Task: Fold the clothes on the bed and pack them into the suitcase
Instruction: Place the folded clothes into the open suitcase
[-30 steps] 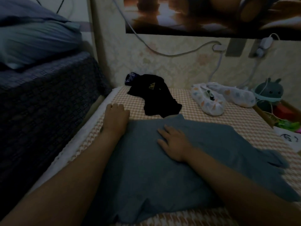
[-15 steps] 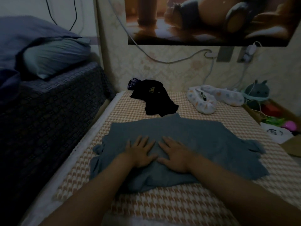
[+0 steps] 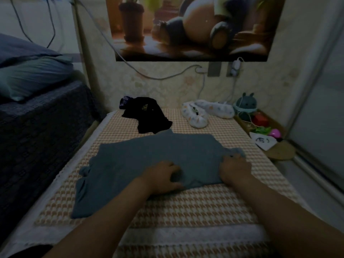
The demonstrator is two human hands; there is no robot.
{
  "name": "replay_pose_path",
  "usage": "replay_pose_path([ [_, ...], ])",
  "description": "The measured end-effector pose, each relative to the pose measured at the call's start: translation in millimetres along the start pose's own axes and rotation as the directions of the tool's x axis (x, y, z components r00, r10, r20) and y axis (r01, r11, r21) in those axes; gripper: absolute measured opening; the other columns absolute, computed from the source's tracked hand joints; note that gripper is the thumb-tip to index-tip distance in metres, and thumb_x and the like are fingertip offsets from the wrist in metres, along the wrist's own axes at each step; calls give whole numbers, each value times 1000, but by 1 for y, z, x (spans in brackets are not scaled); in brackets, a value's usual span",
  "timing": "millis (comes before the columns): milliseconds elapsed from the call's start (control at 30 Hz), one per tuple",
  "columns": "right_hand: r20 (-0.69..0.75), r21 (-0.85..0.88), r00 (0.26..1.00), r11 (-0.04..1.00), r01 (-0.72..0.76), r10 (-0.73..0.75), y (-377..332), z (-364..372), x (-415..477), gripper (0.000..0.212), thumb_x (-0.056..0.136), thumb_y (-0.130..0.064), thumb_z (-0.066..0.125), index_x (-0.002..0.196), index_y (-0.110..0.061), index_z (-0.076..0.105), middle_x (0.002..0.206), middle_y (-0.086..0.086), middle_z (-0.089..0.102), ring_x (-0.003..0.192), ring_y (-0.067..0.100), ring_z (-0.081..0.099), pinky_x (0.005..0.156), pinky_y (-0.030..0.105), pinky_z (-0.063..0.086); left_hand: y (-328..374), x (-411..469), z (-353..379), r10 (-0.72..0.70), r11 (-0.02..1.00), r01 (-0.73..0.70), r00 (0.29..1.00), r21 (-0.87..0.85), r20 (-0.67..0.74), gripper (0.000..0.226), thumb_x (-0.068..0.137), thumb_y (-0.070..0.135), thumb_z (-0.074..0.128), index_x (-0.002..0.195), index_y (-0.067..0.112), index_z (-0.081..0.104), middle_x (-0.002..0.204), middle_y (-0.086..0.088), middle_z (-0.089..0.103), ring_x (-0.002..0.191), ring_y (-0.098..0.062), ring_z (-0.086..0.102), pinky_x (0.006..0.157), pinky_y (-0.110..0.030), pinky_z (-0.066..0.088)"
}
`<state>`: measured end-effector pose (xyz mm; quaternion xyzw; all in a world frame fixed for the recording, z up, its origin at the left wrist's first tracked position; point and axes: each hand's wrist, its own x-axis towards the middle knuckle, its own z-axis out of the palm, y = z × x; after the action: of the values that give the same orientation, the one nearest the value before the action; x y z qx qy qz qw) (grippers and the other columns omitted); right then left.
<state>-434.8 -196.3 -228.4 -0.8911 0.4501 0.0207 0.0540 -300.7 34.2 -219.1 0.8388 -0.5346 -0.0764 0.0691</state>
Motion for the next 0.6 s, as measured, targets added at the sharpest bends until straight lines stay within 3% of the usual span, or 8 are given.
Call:
replay_pose_path([
  [100,-103,79,990,992,100,-92,14,2,1,36,99,-29,41,134,-20,47,132,12,54,116,28,54,95,39,42,30,18,7,56,995,-54,998,82,-29,63,81,63,59,135,31,48,125,4,51,109,-18,51,91,-33,46],
  [167,-182,214,967,953,214,-176,27,4,3,36,98,-34,32,125,-26,54,113,11,66,91,26,60,74,31,44,43,29,10,80,996,-77,995,50,-62,41,88,45,60,126,27,58,121,2,57,106,-20,55,90,-30,45],
  [200,-200,248,962,940,234,-187,35,3,5,39,97,-39,28,124,-31,55,112,11,66,86,24,58,70,28,42,48,34,11,89,996,-88,993,18,-80,30,91,36,57,119,25,62,120,0,61,105,-21,57,90,-30,46],
  [267,-209,180,950,946,270,-232,53,-2,8,37,94,-41,30,127,-40,47,123,9,61,98,28,56,90,34,41,56,40,12,118,990,-126,985,-57,-129,20,93,27,53,106,21,67,112,-2,66,98,-21,59,88,-33,48],
  [333,-156,20,956,967,253,-247,69,-5,9,38,93,-32,40,130,-39,41,125,6,58,110,30,53,109,47,28,66,41,15,165,976,-181,977,-117,-132,14,92,24,55,95,16,66,100,-4,66,90,-21,59,81,-33,48],
  [400,-79,-138,961,958,252,-264,73,-6,8,41,91,-26,49,131,-34,44,130,7,54,116,28,49,113,50,20,75,35,24,205,970,-210,977,-126,-52,8,90,23,57,88,17,61,93,-3,64,83,-19,57,75,-30,47],
  [500,-97,-266,921,901,342,-378,55,-11,1,52,88,-32,60,136,-31,42,139,10,39,127,29,36,111,50,19,74,25,31,171,958,-173,985,-227,-27,8,88,28,60,86,20,61,88,1,63,80,-15,58,74,-31,49],
  [600,-148,-179,834,844,506,-532,21,-13,-10,47,92,-29,51,139,-31,44,142,6,39,130,26,36,112,45,23,63,15,21,112,947,-118,993,-298,-37,17,94,30,56,85,17,63,87,-1,67,78,-16,60,73,-29,47],
])
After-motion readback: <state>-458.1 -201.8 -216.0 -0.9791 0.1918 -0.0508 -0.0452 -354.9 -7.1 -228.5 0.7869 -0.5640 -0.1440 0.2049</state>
